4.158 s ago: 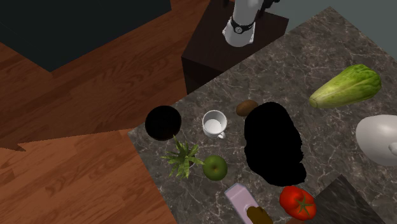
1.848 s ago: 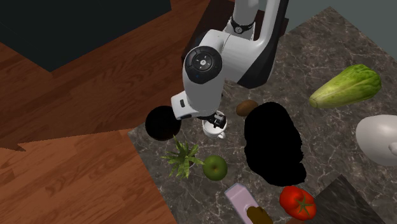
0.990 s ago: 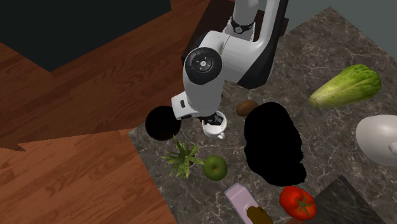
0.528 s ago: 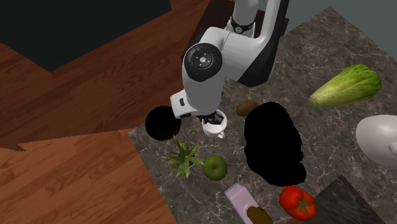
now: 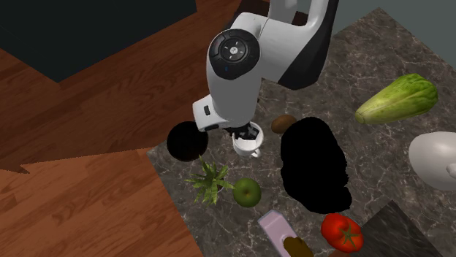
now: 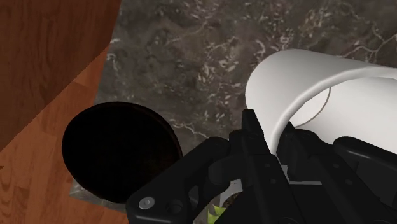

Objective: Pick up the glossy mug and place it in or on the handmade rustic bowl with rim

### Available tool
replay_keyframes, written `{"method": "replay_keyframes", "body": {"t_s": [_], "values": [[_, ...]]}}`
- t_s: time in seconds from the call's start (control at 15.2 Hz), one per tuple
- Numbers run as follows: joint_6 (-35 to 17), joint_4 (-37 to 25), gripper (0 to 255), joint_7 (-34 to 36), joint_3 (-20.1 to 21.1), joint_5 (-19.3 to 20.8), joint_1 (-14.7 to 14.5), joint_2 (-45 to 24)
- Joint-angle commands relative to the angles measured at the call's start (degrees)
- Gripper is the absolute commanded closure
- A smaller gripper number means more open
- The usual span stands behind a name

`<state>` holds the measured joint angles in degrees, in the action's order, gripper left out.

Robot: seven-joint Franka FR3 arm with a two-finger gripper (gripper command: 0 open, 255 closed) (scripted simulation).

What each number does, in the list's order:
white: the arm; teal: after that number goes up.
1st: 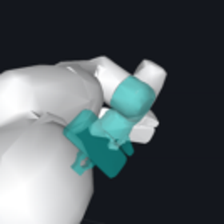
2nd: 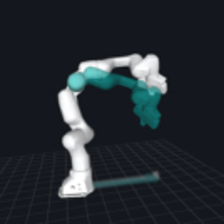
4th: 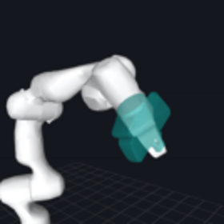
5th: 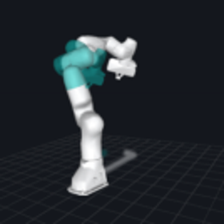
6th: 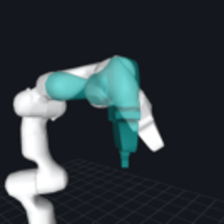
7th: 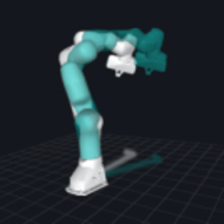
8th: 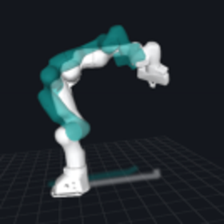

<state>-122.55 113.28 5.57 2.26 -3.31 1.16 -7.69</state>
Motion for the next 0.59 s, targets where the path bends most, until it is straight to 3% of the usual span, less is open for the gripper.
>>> {"method": "replay_keyframes", "body": {"t_s": [0.0,0.53], "values": [[1.5,-0.7,255,0.1,0.0,0.0,0.0,0.8],[7.3,-4.6,255,0.4,0.0,0.1,0.0,2.6]]}}
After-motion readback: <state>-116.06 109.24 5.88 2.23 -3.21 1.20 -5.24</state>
